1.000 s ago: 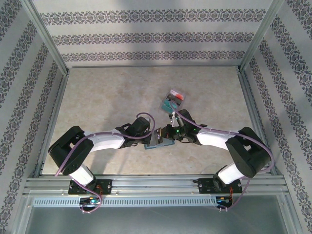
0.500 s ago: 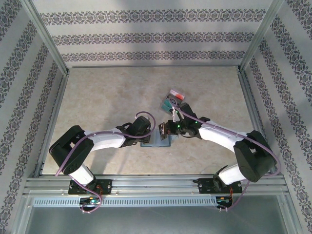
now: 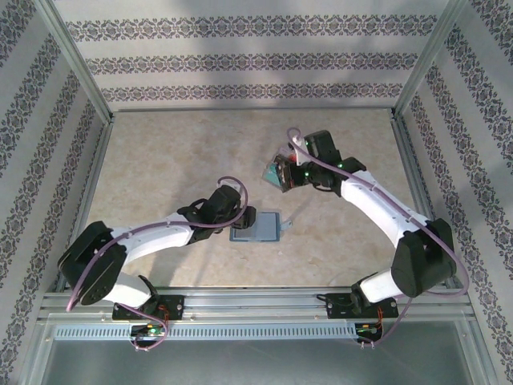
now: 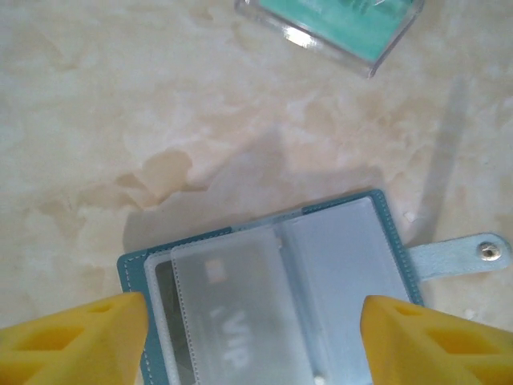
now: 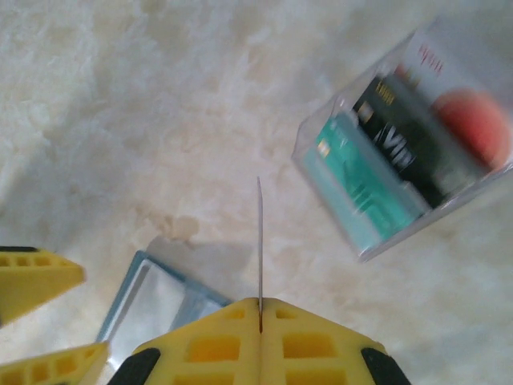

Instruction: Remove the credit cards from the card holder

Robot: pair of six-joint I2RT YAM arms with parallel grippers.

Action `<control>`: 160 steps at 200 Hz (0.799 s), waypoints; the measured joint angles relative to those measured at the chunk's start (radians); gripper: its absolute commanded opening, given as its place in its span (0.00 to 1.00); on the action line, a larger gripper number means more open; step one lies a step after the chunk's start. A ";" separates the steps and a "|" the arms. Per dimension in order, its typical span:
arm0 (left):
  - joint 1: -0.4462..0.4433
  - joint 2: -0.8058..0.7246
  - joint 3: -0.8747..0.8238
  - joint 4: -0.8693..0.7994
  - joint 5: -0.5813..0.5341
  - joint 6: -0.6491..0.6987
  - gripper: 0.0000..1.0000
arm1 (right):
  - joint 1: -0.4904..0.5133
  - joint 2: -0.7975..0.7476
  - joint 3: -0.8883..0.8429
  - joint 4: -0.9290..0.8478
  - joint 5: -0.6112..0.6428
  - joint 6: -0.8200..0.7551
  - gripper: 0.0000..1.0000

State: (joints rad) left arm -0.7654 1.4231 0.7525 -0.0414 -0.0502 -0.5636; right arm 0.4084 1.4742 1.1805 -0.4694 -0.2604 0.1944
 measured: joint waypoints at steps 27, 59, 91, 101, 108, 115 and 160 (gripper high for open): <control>0.001 -0.067 -0.031 -0.005 -0.042 0.000 0.99 | -0.027 0.080 0.113 -0.055 0.011 -0.110 0.02; 0.002 -0.130 -0.053 -0.023 -0.097 0.003 0.99 | -0.033 0.191 0.226 -0.117 0.040 -0.234 0.01; 0.002 -0.165 -0.058 -0.044 -0.147 0.007 0.99 | -0.033 0.272 0.296 -0.151 0.078 -0.338 0.01; 0.002 -0.174 -0.064 -0.048 -0.160 0.007 0.99 | -0.033 0.291 0.315 -0.159 0.091 -0.368 0.00; 0.002 -0.179 -0.070 -0.051 -0.167 0.007 0.99 | -0.033 0.304 0.327 -0.163 0.098 -0.390 0.00; 0.002 -0.183 -0.076 -0.055 -0.173 0.007 0.99 | -0.033 0.314 0.337 -0.165 0.104 -0.411 0.00; 0.008 -0.188 -0.090 -0.066 -0.203 0.007 0.99 | -0.033 0.378 0.395 -0.179 0.134 -0.536 0.00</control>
State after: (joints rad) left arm -0.7570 1.2350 0.6628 -0.1070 -0.2531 -0.5564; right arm 0.3756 1.8523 1.5753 -0.6479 -0.1268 -0.3420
